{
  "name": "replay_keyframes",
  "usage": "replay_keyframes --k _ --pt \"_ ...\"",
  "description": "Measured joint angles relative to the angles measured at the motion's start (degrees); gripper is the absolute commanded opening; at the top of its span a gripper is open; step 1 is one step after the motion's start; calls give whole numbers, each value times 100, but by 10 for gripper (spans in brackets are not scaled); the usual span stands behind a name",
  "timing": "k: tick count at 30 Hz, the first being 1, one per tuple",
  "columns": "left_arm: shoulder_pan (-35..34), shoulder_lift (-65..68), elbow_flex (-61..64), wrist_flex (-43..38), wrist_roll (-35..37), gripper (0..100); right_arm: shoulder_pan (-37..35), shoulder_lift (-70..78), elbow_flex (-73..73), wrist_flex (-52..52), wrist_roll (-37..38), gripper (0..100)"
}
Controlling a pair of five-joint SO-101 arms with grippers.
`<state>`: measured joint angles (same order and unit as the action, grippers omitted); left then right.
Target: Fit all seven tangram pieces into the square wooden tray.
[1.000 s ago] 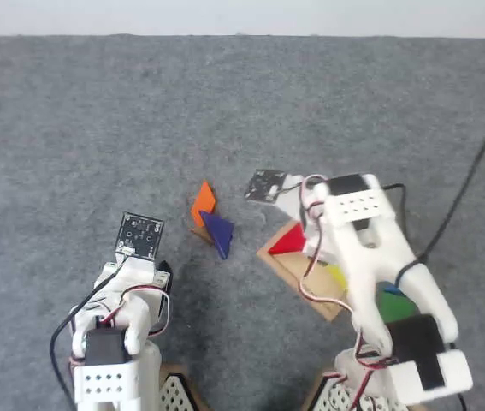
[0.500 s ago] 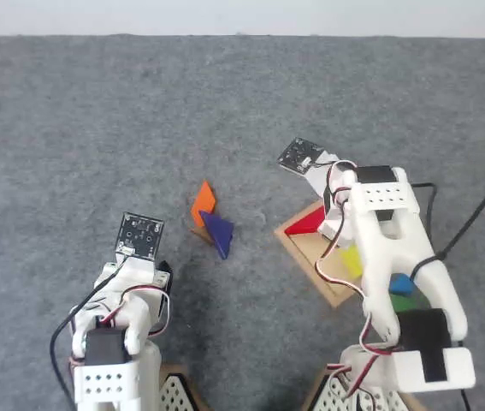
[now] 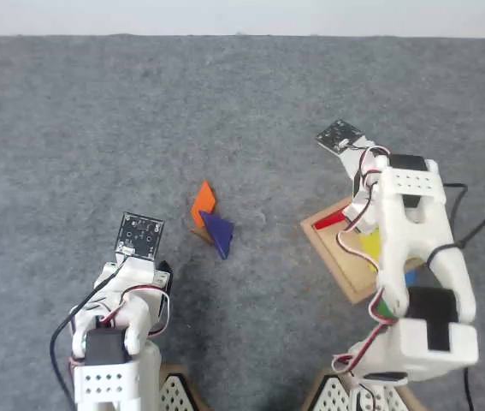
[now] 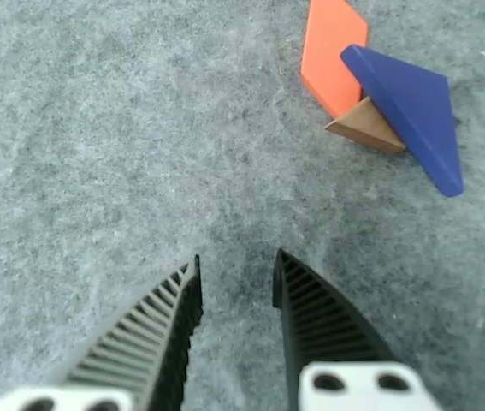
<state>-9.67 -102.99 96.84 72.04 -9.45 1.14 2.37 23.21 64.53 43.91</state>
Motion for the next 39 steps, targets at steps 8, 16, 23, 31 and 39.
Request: replay_keyframes --k 8,16,23,31,39 --pt "0 0 0 0 0 133 62 -44 -176 334 0 8" --pt "0 0 0 0 0 133 -536 -1451 290 932 18 8" --pt "0 0 0 0 0 133 -510 -1565 440 967 202 34" --pt "0 0 0 0 0 133 -510 -237 492 721 923 208" --pt "0 0 0 0 0 133 -273 167 484 510 1284 202"
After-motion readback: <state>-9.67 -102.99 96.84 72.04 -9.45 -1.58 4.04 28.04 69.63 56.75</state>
